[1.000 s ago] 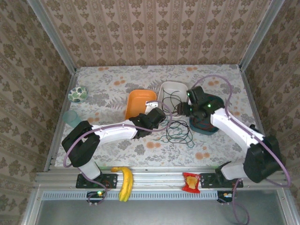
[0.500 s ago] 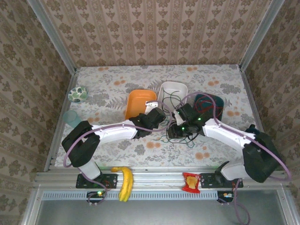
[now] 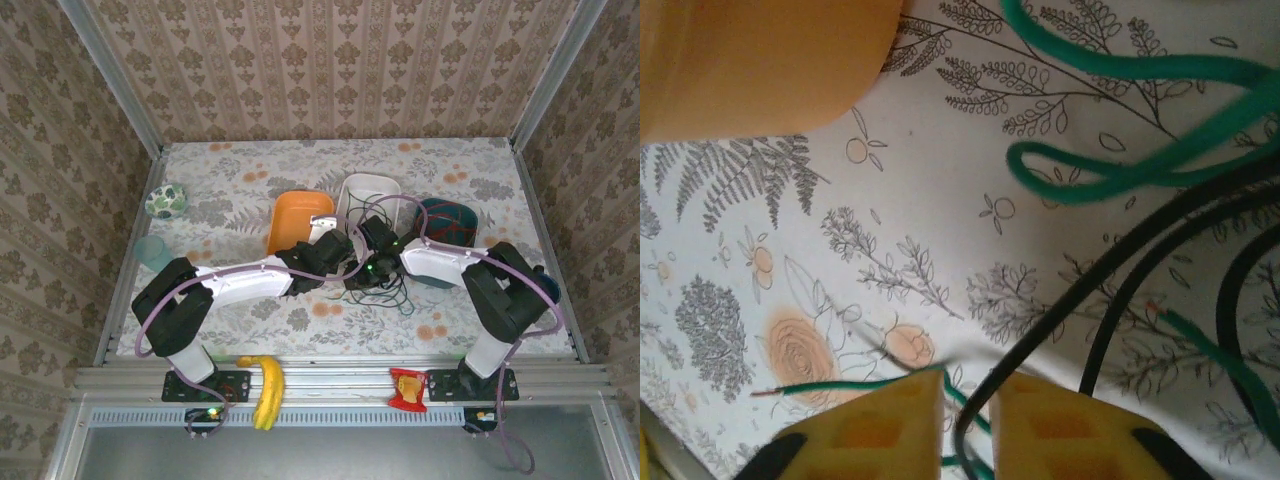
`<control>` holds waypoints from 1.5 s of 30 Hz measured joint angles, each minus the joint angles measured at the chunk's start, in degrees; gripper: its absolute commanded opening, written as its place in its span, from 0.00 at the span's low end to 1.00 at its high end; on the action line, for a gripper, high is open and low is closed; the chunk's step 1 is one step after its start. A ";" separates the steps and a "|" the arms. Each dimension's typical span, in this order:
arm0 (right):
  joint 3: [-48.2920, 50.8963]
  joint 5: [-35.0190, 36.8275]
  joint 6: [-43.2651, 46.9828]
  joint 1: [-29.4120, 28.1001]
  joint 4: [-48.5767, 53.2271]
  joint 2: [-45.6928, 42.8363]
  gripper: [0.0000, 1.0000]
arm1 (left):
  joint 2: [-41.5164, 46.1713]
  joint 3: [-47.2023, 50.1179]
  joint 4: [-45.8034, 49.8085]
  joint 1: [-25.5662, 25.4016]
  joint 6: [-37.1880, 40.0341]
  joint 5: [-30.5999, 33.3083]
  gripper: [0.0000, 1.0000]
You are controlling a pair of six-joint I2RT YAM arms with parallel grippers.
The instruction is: Untangle the cables
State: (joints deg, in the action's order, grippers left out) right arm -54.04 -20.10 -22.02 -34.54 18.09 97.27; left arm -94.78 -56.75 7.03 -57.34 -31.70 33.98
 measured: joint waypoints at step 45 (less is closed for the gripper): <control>-35.50 2.60 7.80 9.18 -8.72 -41.18 0.00 | 0.00 0.00 0.07 0.00 0.00 0.31 0.00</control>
State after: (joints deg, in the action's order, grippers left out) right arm -89.54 -17.50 -14.22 -25.36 9.37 56.10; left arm -94.78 -56.75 7.09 -57.34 -31.70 34.28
